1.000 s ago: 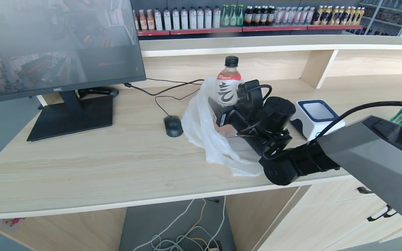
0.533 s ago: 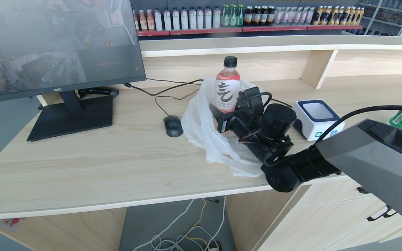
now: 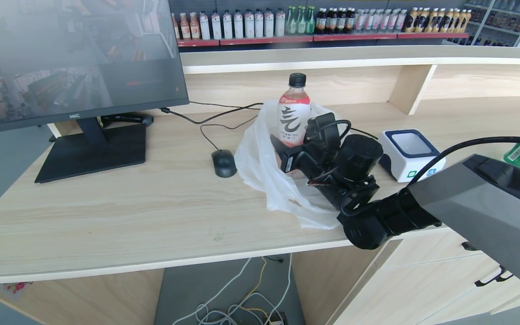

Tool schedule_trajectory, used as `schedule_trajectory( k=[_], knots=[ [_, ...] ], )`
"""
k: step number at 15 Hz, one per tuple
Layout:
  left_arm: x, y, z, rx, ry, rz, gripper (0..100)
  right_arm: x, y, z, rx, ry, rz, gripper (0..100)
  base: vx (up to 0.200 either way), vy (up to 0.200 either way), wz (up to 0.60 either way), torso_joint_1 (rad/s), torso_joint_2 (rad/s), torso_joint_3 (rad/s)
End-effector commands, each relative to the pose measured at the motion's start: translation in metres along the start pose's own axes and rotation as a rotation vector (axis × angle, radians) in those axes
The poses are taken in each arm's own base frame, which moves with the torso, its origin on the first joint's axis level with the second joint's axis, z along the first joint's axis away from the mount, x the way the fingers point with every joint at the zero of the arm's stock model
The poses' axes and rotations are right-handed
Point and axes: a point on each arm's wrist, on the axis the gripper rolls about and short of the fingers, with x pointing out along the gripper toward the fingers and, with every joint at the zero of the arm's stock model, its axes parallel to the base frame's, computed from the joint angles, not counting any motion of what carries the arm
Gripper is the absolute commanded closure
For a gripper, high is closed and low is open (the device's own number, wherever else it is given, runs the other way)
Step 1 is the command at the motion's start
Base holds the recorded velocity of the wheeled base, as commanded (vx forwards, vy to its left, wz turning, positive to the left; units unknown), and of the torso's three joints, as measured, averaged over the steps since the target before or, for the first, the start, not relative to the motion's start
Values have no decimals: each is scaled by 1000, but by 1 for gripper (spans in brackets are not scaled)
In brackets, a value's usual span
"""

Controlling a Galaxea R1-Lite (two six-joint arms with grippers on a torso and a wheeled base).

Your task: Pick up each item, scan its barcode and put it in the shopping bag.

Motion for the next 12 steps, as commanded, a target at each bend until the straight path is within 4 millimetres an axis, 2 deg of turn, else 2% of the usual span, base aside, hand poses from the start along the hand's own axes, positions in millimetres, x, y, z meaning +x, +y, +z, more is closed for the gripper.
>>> schedule_trajectory(
  k=[1, 4, 12],
  knots=[
    [0, 0, 0, 0, -1, 0, 0, 0, -1, 2, 0, -5, -1, 0, 0, 0, 0, 0, 0, 0],
    [0, 0, 0, 0, -1, 2, 0, 0, 0, 6, -1, -15, -1, 0, 0, 0, 0, 0, 0, 0],
    [0, 0, 0, 0, -1, 0, 0, -10, 3, 35, -14, -51, 8, 0, 0, 0, 0, 0, 0, 0]
  ],
)
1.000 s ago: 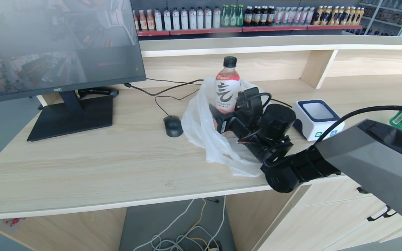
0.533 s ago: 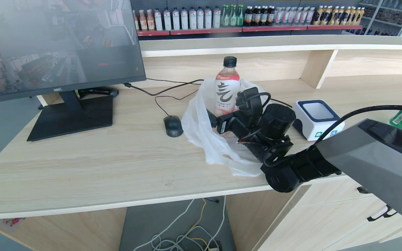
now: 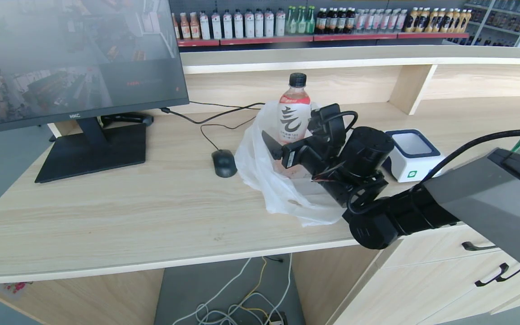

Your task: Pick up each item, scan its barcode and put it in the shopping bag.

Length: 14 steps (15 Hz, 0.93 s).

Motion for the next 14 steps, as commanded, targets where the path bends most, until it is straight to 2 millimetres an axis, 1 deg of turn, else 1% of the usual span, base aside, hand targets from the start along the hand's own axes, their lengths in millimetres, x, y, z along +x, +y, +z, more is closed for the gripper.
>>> schedule_trajectory(
  k=[1, 2, 5, 8, 10, 11, 12, 13, 14],
  knots=[
    [0, 0, 0, 0, -1, 0, 0, -11, -2, 15, -5, -24, -3, 0, 0, 0, 0, 0, 0, 0],
    [0, 0, 0, 0, -1, 0, 0, -19, -1, 16, -14, -26, -2, 0, 0, 0, 0, 0, 0, 0],
    [0, 0, 0, 2, -1, 0, 0, -42, 8, 34, -13, -58, 18, 0, 0, 0, 0, 0, 0, 0],
    [0, 0, 0, 3, -1, 0, 0, -77, 6, 47, -29, -88, 17, 0, 0, 0, 0, 0, 0, 0],
    [0, 0, 0, 3, -1, 0, 0, -95, 4, 58, -26, -98, 15, 0, 0, 0, 0, 0, 0, 0],
    [0, 0, 0, 5, -1, 0, 0, -100, 5, 62, -23, -97, 20, 0, 0, 0, 0, 0, 0, 0],
    [0, 0, 0, 5, -1, -1, 0, -113, 5, 70, -14, -92, 28, 0, 0, 0, 0, 0, 0, 0],
    [0, 0, 0, 3, -1, 0, 0, -122, 9, 72, -3, -82, 46, 0, 0, 0, 0, 0, 0, 0],
    [0, 0, 0, 2, -1, 0, 0, -126, 18, 75, 33, -82, 64, 0, 0, 0, 0, 0, 0, 0]
  ],
)
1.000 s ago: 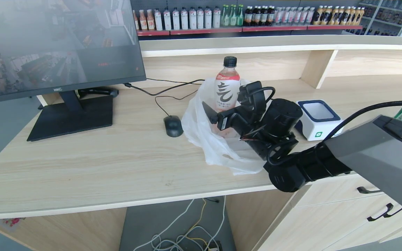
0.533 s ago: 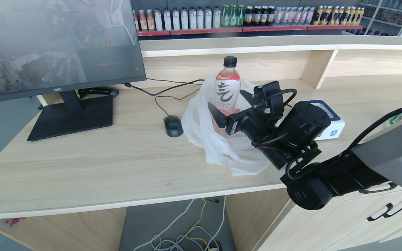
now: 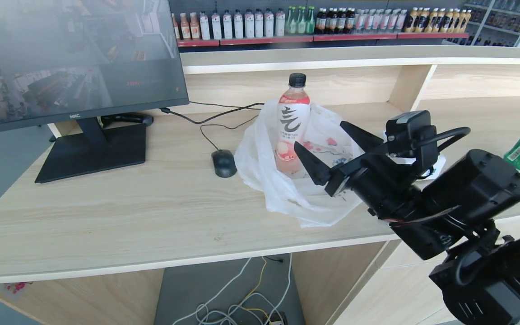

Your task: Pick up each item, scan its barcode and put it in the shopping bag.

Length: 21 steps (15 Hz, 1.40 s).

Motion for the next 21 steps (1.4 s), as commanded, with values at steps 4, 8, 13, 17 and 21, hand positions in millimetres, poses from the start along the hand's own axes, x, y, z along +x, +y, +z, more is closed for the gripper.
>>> schedule_trajectory(
  k=[4, 8, 13, 17, 21],
  knots=[
    [0, 0, 0, -1, -1, 1, 0, -24, 38, 34, 152, -35, 1, 0, -50, 0, 0, -2, 2, 1],
    [0, 0, 0, 2, -1, 1, 0, -34, 39, 32, 177, -9, 10, 0, -150, 0, 0, 1, -2, 1],
    [0, 0, 0, -4, -1, 1, 0, -33, 41, 24, 177, 17, 15, 0, 0, 0, 0, 0, 0, 0],
    [0, 0, 0, -6, -1, 1, 0, -31, 41, 19, 166, 31, 11, 0, 0, -200, 0, 13, 6, 0],
    [0, 0, 0, -7, -2, 2, 0, -32, 39, 22, 166, 21, 8, 0, 0, -200, 0, 6, 4, 0]
  ],
)
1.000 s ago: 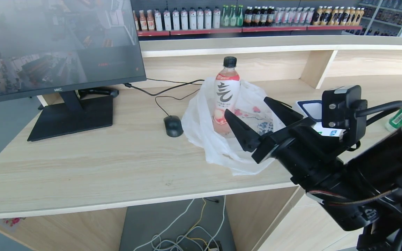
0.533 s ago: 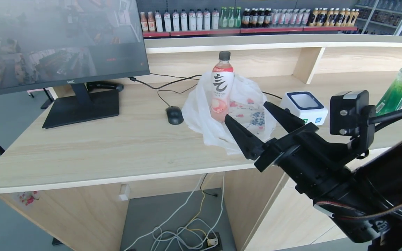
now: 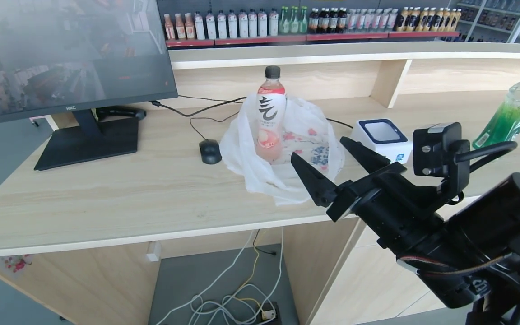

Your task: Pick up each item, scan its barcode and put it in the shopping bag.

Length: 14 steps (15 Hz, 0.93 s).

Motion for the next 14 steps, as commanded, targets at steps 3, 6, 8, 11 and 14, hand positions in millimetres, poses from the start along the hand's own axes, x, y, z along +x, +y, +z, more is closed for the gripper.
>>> schedule_trajectory(
  k=[3, 6, 8, 11, 14],
  knots=[
    [0, 0, 0, -6, 3, 0, 0, 2, -4, 6, -1, -24, -15, 0, 0, -200, 0, 1, 1, 4],
    [0, 0, 0, -6, 3, 0, 0, 2, -10, 7, -9, -26, -32, 0, 0, -200, 0, 2, 1, 2],
    [0, 0, 0, -6, 1, 0, 0, 2, -15, 8, -15, -31, -50, 0, 0, -200, 0, 0, -5, 0],
    [0, 0, 0, -6, 3, 0, 0, 2, -17, 10, -16, -40, -58, 0, 0, -200, 0, 2, 2, -1],
    [0, 0, 0, -6, 3, 0, 0, 1, -17, 10, -17, -37, -58, 0, 0, -200, 0, 2, 2, 2]
  ],
)
